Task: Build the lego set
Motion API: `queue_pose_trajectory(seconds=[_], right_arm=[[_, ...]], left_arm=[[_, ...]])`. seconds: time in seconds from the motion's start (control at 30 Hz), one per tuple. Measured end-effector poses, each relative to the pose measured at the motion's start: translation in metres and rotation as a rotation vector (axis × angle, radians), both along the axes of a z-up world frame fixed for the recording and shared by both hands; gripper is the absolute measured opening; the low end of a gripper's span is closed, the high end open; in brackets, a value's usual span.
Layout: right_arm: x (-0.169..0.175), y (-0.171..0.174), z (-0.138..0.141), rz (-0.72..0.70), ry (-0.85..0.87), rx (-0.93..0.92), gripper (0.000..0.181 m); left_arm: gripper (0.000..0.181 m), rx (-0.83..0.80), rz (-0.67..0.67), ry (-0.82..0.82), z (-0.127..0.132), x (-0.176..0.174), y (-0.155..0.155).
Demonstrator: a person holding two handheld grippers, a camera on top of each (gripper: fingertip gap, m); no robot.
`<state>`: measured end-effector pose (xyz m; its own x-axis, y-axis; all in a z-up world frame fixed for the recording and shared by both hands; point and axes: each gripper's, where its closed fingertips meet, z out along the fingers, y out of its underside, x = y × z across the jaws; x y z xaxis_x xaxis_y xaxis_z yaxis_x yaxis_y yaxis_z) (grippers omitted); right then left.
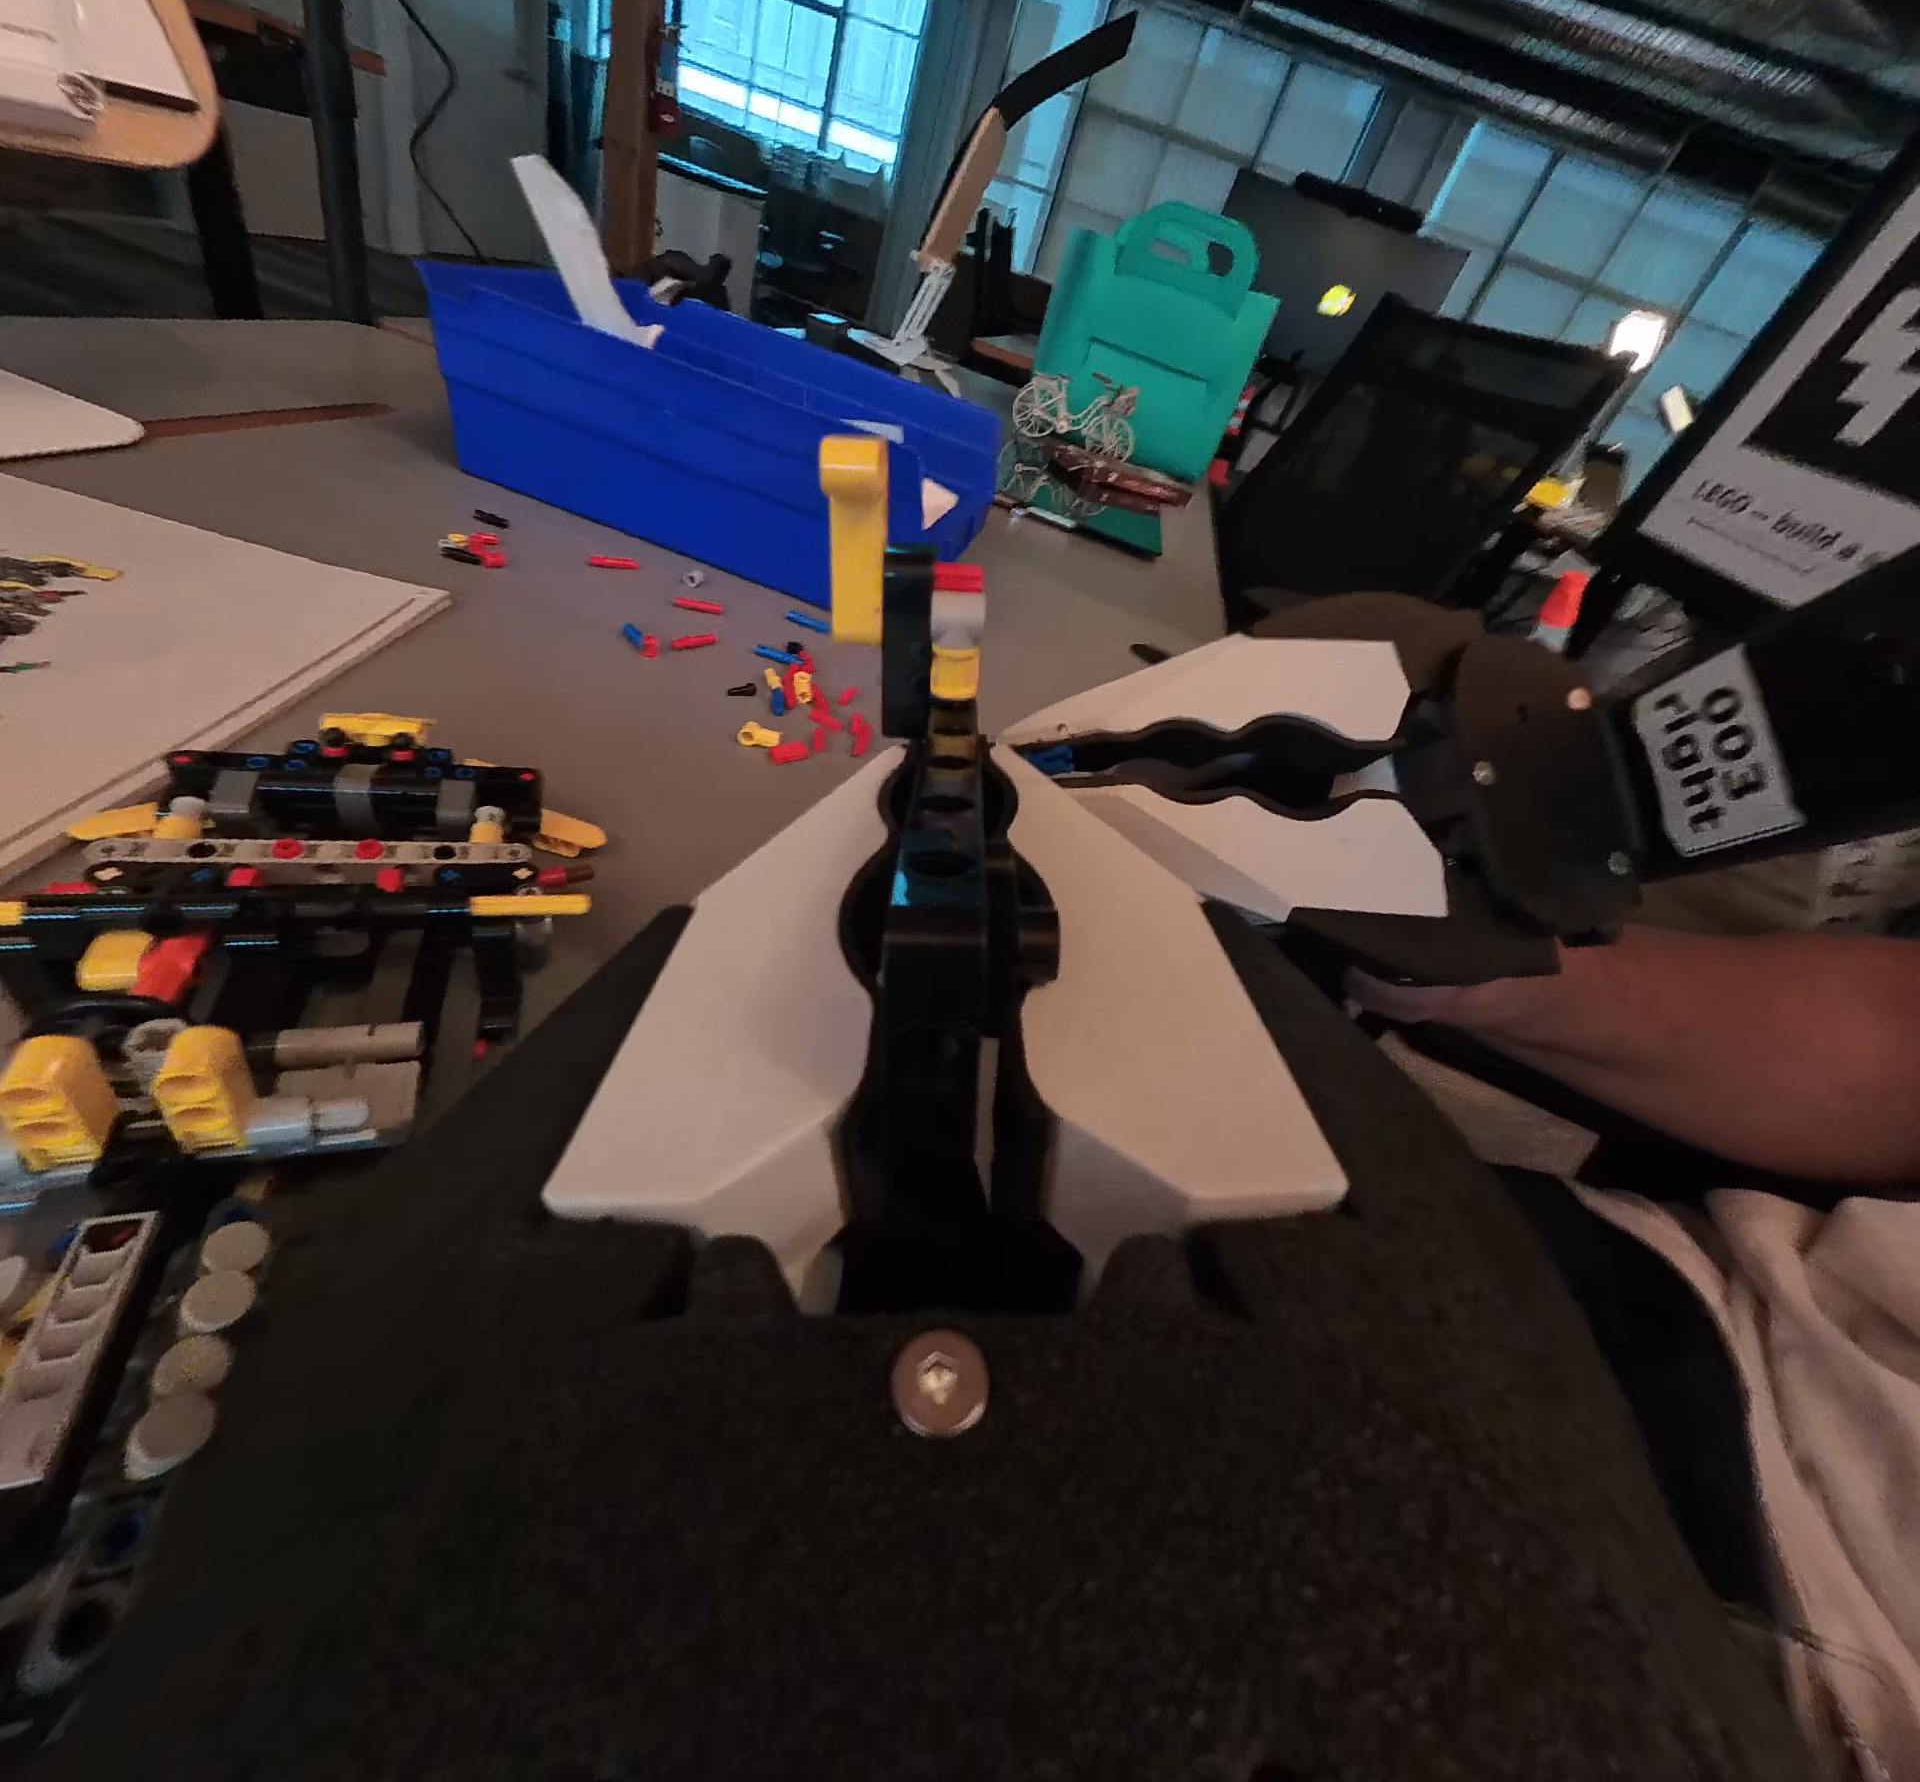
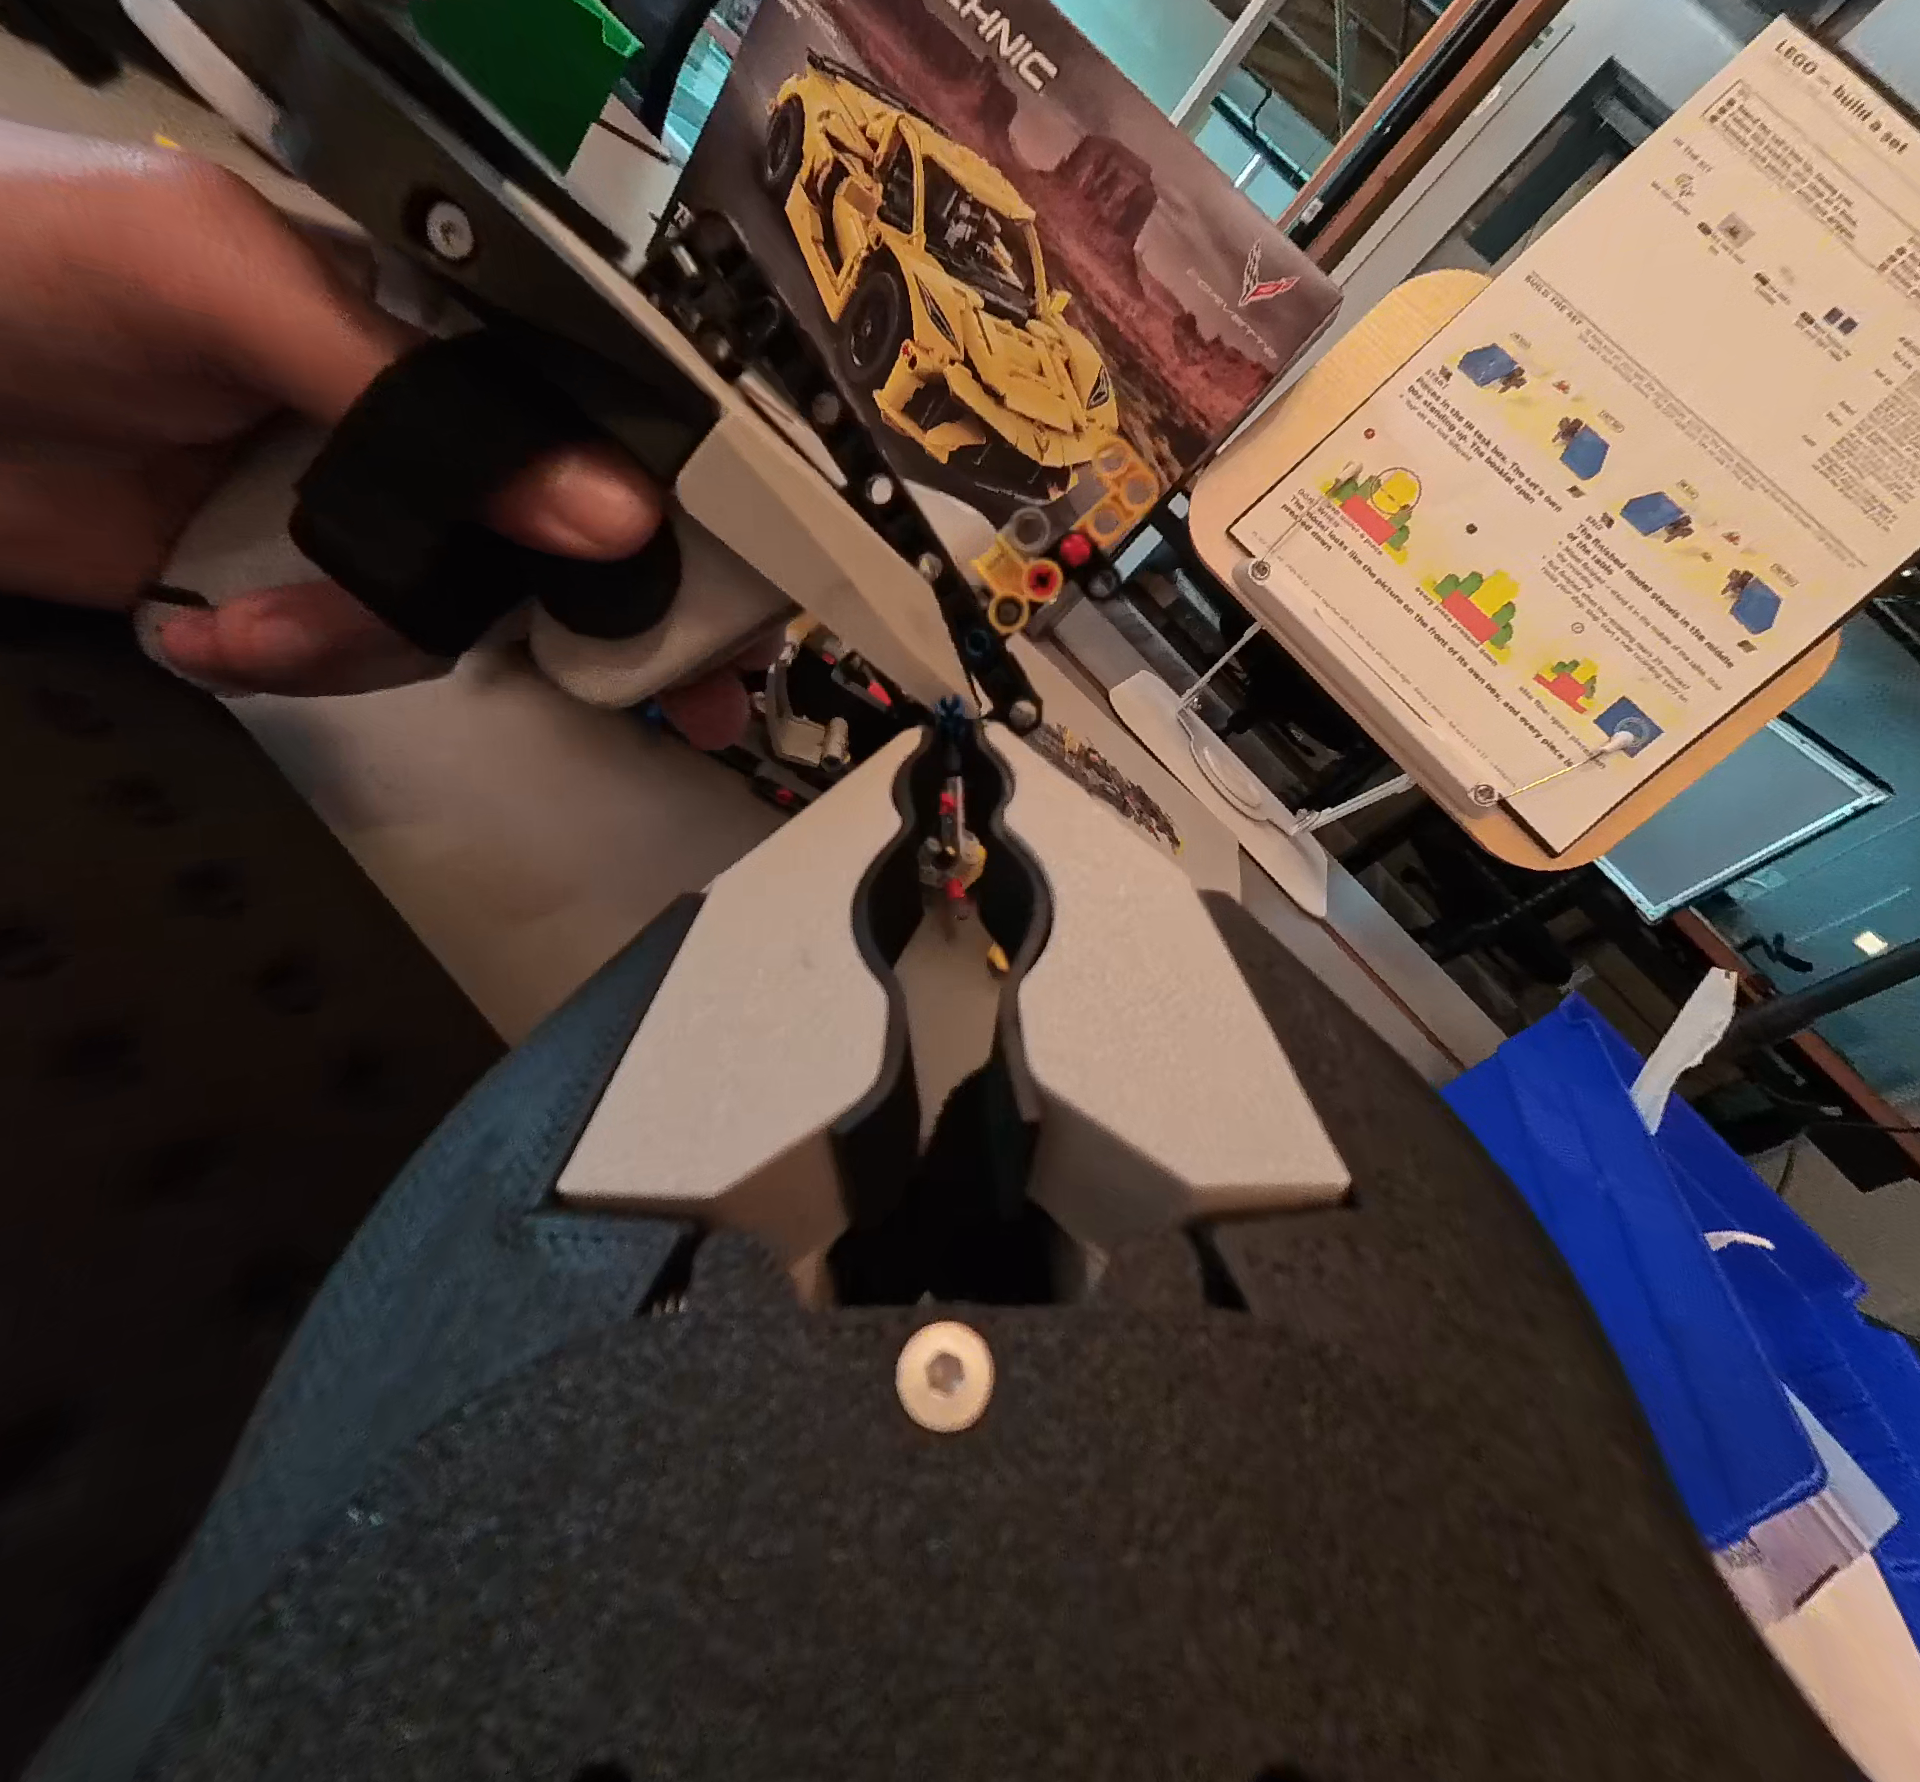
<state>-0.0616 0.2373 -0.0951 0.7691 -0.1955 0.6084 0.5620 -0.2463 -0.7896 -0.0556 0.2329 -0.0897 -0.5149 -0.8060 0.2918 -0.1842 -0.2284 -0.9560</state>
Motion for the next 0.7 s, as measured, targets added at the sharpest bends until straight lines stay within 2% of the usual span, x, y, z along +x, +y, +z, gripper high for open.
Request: queue_pose_trajectory(seconds=[0.2, 0.5, 0.7], right_arm=[[-0.0031, -0.0022, 0.0077, 0.050, 0.070, 0.051, 0.003], [-0.0020, -0.0018, 0.0072, 0.049, 0.091, 0.055, 0.003], [-0.0023, -0.0016, 0.0083, 0.031, 0.032, 0.057, 0.003]], left_arm=[[0.009, -0.146, -0.069, 0.017, 0.0063, -0.0026, 0.0006], [0.009, -0.164, -0.061, 0.019, 0.0066, -0.0018, 0.0030], [0.009, -0.169, -0.064, 0.016, 0.0074, -0.0021, 0.0030]])
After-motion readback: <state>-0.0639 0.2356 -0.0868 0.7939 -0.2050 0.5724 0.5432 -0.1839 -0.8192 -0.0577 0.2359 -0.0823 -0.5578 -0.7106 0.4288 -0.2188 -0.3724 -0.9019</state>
